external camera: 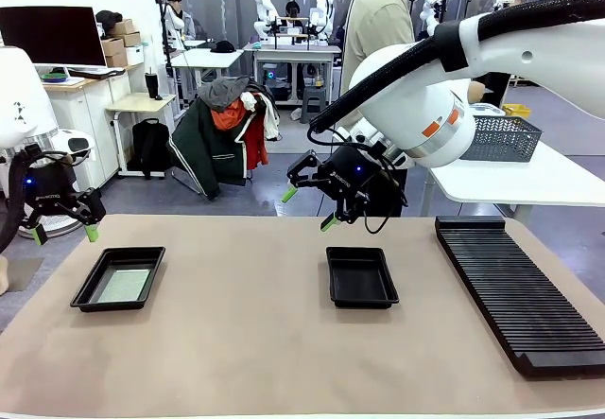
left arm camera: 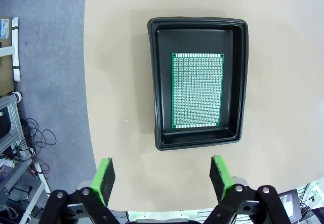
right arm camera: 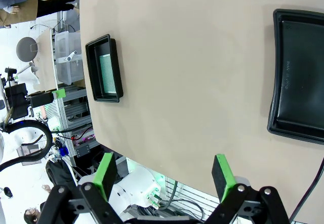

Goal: Inspect and transfer BCBs to ESD trays.
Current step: Pick up the Blank PCB from the PCB Rack and place it in the right ESD tray.

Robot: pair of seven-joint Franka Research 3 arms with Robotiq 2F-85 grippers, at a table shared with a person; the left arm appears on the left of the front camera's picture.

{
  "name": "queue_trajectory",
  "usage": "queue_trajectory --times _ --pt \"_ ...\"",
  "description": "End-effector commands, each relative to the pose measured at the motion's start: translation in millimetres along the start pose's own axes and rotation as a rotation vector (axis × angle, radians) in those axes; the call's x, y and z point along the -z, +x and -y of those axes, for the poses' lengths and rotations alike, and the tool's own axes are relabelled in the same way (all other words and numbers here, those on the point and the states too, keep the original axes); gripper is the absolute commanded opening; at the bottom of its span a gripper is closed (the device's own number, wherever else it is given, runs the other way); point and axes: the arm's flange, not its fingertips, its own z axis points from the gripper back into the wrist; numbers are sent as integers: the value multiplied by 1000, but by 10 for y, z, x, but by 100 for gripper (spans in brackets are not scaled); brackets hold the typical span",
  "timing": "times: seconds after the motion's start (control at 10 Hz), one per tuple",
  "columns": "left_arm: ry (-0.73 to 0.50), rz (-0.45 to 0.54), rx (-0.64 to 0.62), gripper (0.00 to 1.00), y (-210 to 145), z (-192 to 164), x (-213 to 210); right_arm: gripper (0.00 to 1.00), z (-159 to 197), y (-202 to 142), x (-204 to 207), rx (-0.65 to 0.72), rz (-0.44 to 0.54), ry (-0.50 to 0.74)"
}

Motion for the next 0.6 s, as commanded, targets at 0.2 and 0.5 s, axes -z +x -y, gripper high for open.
queue_trajectory --times 0.2,0.5 --pt "0 6 -3 100 -8 -7 29 100 -7 -1 1 11 10 -18" --pt "0 6 -3 100 -8 -7 29 100 -7 -1 1 11 10 -18"
